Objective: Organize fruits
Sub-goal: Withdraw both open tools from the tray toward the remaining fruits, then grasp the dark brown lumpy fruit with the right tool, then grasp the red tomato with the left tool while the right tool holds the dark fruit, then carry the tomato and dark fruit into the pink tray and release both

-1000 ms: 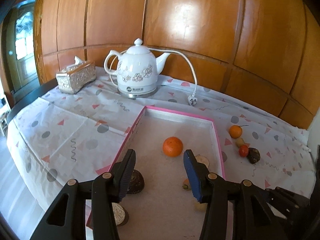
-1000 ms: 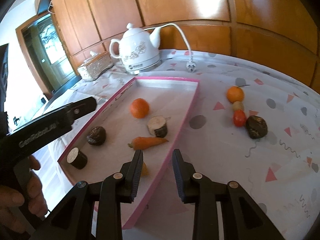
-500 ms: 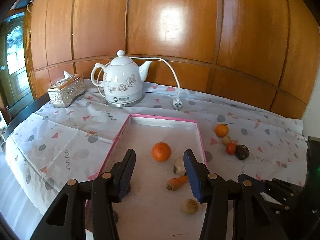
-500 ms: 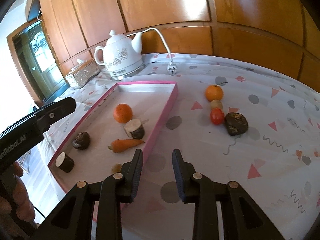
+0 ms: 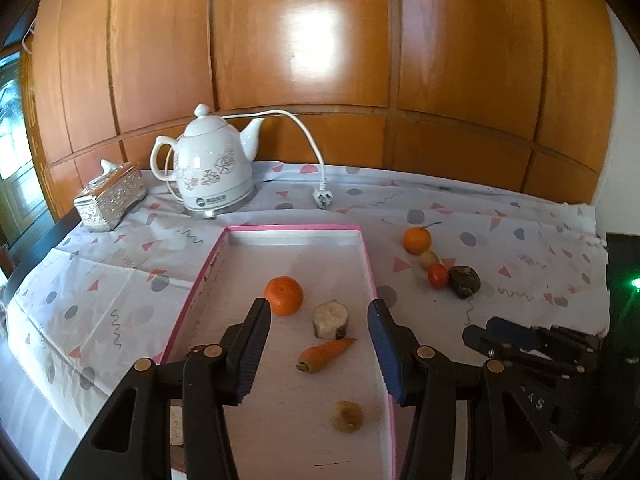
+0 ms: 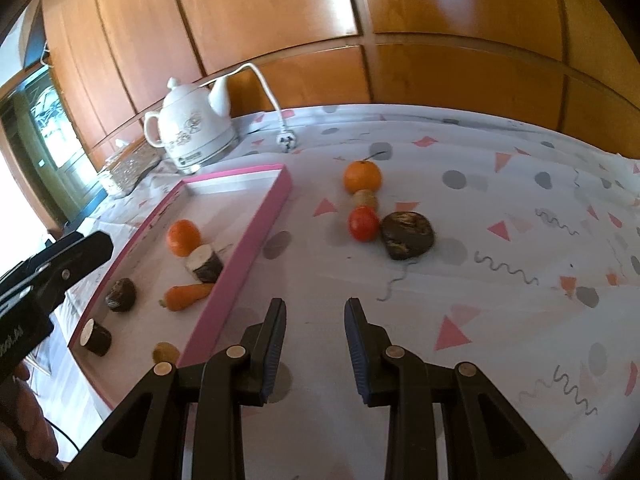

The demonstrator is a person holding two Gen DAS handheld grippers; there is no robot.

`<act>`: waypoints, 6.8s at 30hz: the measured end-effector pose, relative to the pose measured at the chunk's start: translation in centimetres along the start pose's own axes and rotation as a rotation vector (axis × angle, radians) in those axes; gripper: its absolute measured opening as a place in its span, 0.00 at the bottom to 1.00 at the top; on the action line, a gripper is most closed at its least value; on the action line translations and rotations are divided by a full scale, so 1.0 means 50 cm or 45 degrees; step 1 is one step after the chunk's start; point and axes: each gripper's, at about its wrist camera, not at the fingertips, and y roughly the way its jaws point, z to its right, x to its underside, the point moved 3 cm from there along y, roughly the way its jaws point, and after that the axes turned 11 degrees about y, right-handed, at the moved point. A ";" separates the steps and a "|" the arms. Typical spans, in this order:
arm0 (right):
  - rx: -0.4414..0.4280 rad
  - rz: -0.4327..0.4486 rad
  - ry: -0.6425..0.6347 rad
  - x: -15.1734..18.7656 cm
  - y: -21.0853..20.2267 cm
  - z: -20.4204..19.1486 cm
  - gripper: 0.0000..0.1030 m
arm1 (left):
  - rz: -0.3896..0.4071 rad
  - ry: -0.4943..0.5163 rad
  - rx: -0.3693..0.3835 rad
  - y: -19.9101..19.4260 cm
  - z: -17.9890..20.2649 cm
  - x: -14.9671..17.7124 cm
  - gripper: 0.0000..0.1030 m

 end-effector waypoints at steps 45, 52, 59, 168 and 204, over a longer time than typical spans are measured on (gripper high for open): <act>0.117 -0.021 0.033 -0.078 0.068 0.150 0.33 | -0.188 0.036 0.242 0.127 0.136 -0.021 0.50; 0.102 -0.039 -0.074 -0.098 0.105 0.113 0.50 | -0.217 -0.017 0.265 0.158 0.133 -0.036 0.50; 0.140 -0.073 -0.170 -0.112 0.151 0.100 0.50 | -0.243 -0.040 0.277 0.186 0.132 -0.044 0.50; 0.386 0.019 0.002 -0.080 0.095 0.215 0.44 | -0.189 -0.189 0.097 0.135 -0.047 0.011 0.26; -0.055 -0.035 -0.219 -0.013 0.031 -0.085 0.44 | -0.187 -0.295 -0.078 0.086 -0.151 0.063 0.47</act>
